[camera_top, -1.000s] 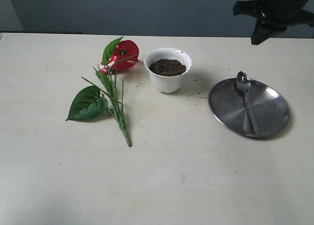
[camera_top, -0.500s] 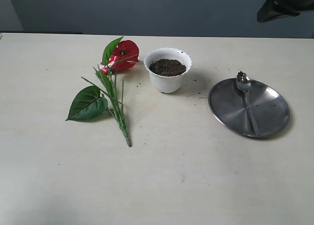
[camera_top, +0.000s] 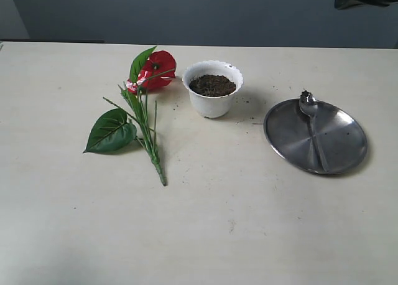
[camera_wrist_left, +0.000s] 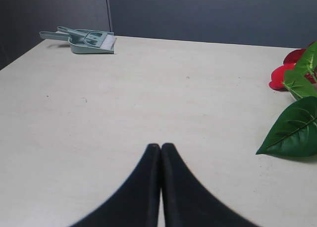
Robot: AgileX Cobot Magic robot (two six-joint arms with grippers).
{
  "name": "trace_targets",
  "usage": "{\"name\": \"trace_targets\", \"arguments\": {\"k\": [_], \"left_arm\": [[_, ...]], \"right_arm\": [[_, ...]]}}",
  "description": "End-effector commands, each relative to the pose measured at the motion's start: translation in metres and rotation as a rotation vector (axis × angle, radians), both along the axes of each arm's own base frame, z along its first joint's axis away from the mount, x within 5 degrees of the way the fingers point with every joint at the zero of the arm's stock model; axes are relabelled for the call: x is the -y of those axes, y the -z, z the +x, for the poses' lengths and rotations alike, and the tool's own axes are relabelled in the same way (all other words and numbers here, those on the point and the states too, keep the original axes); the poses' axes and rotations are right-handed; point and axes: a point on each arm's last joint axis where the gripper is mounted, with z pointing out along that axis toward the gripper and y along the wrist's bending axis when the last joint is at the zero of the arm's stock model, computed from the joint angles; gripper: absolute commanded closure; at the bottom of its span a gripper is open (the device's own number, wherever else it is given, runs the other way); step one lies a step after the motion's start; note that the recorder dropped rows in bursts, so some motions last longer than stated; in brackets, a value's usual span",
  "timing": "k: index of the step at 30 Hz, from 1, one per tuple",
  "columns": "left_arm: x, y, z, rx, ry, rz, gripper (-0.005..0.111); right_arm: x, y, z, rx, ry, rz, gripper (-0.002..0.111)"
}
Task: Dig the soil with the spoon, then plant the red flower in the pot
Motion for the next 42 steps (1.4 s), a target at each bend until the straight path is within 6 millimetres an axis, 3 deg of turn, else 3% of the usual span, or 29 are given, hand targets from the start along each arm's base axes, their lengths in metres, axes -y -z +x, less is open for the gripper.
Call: {"name": "trace_targets", "arguments": {"k": [1, 12, 21, 28, 34, 37, 42], "left_arm": [[0.000, 0.000, 0.000, 0.012, 0.001, 0.002, 0.106], [0.000, 0.000, 0.000, 0.012, 0.001, 0.002, 0.106], [0.000, 0.000, 0.000, 0.012, 0.001, 0.002, 0.106], [0.000, 0.000, 0.000, 0.012, 0.001, 0.002, 0.106], [0.000, 0.000, 0.000, 0.012, 0.001, 0.002, 0.106], [0.000, 0.000, 0.000, 0.012, 0.001, 0.002, 0.106], [0.000, 0.000, 0.000, 0.012, 0.001, 0.002, 0.106]], "right_arm": [[0.003, -0.008, 0.004, 0.096, 0.026, 0.014, 0.108], [0.011, -0.014, -0.001, 0.141, 0.006, -0.113, 0.108], [0.025, -0.057, -0.030, 0.323, -0.017, -0.244, 0.108], [0.040, -0.094, -0.068, 0.489, 0.003, -0.331, 0.108], [0.054, -0.085, -0.103, 0.602, 0.043, -0.329, 0.108], [0.076, -0.057, -0.137, 0.596, 0.139, -0.284, 0.108], [0.096, -0.006, -0.189, 0.665, 0.261, -0.278, 0.108]]}}
